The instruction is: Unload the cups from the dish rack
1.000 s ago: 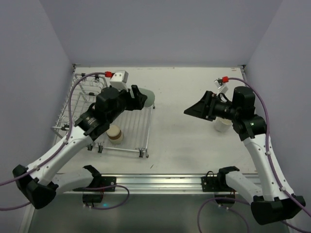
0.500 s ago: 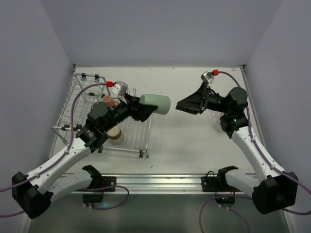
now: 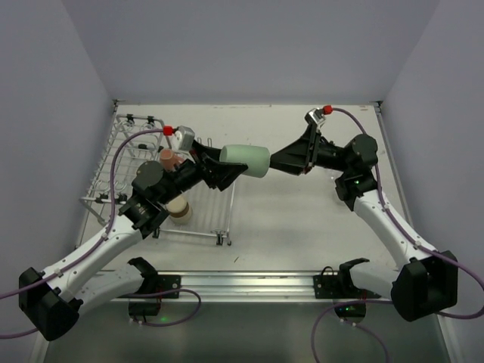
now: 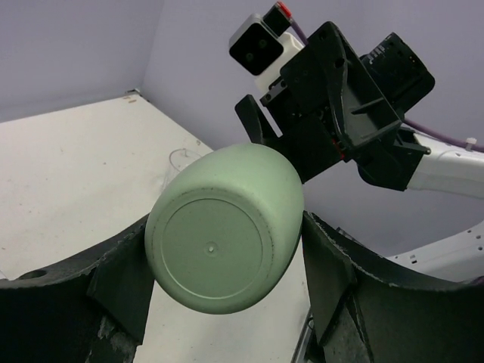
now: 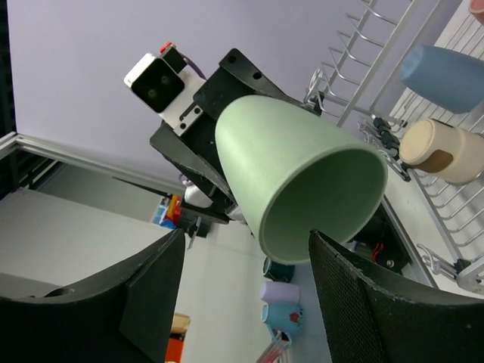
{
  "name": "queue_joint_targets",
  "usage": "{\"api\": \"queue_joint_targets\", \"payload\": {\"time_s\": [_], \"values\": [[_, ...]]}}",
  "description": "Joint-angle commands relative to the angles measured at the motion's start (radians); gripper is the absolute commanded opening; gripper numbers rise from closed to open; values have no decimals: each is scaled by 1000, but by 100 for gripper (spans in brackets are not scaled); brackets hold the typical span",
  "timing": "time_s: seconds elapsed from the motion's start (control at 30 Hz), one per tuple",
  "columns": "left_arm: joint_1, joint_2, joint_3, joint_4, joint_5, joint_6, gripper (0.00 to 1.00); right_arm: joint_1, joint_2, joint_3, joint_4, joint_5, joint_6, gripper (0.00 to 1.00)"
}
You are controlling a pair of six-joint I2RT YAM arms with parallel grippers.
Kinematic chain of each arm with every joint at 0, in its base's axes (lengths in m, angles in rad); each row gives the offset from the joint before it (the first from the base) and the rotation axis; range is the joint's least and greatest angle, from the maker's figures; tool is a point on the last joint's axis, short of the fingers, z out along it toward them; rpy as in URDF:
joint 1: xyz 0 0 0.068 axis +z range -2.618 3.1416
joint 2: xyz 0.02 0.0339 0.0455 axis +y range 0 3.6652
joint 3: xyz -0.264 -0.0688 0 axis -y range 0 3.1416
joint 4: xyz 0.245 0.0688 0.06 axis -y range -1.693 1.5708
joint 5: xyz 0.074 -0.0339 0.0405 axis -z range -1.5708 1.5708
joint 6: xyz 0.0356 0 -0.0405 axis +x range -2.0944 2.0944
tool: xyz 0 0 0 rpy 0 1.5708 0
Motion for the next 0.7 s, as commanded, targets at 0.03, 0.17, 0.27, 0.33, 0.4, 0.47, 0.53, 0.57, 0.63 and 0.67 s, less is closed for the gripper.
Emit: {"api": "queue_joint_targets", "payload": {"time_s": [0.03,0.17,0.27,0.33,0.4,0.47,0.53,0.57,0.63,0.67], "values": [[-1,-17,-48,167,71,-53,0,19,49,17,163,13,85,68],[-3,-6,-74,214,101,-81,0,50,99,8,307,24,183,63],[-7,-4,-79,231,118,-81,0,67,131,8,390,39,238,55],[-12,-3,-82,245,131,-84,0,71,145,6,441,50,273,48],[-13,5,-80,251,144,-87,0,75,156,0,481,63,301,33],[-15,17,-80,260,167,-98,0,76,167,2,512,65,319,18],[-15,32,-74,273,208,-104,0,76,170,2,528,65,332,7],[-15,46,-70,274,220,-107,0,76,172,8,529,64,332,0],[-15,51,-67,271,243,-107,40,75,176,14,527,47,333,0],[-15,42,-67,261,239,-104,68,72,176,15,526,44,333,0]]}}
